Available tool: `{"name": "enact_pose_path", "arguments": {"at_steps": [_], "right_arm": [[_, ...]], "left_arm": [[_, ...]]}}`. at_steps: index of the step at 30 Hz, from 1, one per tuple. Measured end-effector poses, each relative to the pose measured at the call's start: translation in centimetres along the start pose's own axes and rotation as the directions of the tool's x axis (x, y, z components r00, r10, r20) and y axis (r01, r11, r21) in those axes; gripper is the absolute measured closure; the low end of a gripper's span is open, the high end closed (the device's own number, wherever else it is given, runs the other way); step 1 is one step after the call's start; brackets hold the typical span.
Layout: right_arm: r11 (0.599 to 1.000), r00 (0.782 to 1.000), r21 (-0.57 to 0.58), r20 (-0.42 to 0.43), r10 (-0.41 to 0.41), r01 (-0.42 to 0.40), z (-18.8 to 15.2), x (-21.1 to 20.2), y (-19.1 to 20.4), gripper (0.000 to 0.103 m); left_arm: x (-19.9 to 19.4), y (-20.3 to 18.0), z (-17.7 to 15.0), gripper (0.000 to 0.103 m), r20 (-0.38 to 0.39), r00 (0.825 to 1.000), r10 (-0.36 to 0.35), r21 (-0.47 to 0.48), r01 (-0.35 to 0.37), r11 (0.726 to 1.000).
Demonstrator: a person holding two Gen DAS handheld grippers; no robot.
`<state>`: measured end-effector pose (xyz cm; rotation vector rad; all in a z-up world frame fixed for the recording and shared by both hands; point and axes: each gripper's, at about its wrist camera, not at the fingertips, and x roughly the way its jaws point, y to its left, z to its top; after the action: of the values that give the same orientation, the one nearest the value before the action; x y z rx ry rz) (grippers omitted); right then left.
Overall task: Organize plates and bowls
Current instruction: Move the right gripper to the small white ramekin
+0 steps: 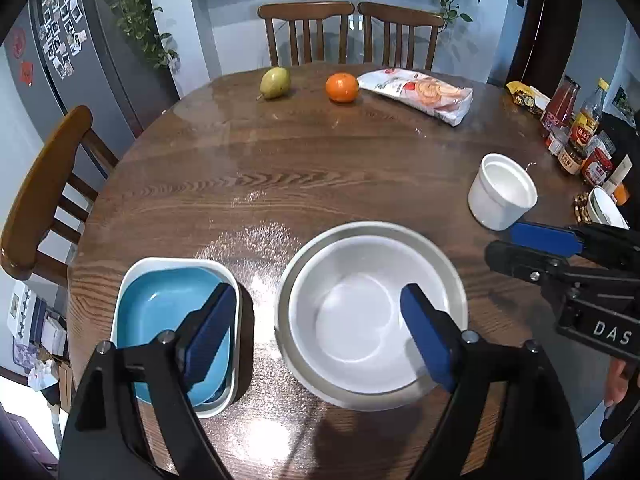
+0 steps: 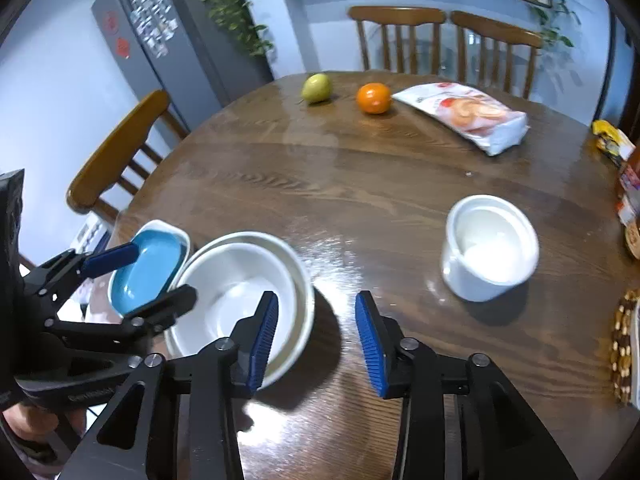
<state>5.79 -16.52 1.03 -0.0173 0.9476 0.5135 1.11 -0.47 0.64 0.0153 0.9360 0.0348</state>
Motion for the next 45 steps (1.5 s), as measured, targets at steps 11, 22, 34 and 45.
{"name": "enact_pose_path", "arguments": {"at_steps": [11,22,34,45], "right_arm": [[0.988,0.998,0.154,0.044,-0.035,0.028,-1.3,-2.4,-4.2,0.06],[0.97,0.994,0.236,0.072,-0.082,0.063,-2.8,-4.3,-7.3,0.059],[0.951,0.985,0.29,0.092,-0.143,0.111,-4.3,-6.4,-9.7,0.059],[0.93,0.973,0.33,0.101,-0.208,0.165,-3.9,-7.5,-12.5,0.059]], "left_arm": [[-0.7,-3.1,1.0,0.018,0.026,0.999,-0.042,0.061,0.041,0.997],[-1.0,-6.0,1.4,0.018,0.033,0.996,-0.086,0.136,0.08,0.987],[-1.0,-9.3,2.1,0.018,0.047,0.99,-0.133,0.197,0.121,0.973],[0.2,-12.8,4.1,0.018,0.053,0.987,-0.154,0.25,0.137,0.959]]}}
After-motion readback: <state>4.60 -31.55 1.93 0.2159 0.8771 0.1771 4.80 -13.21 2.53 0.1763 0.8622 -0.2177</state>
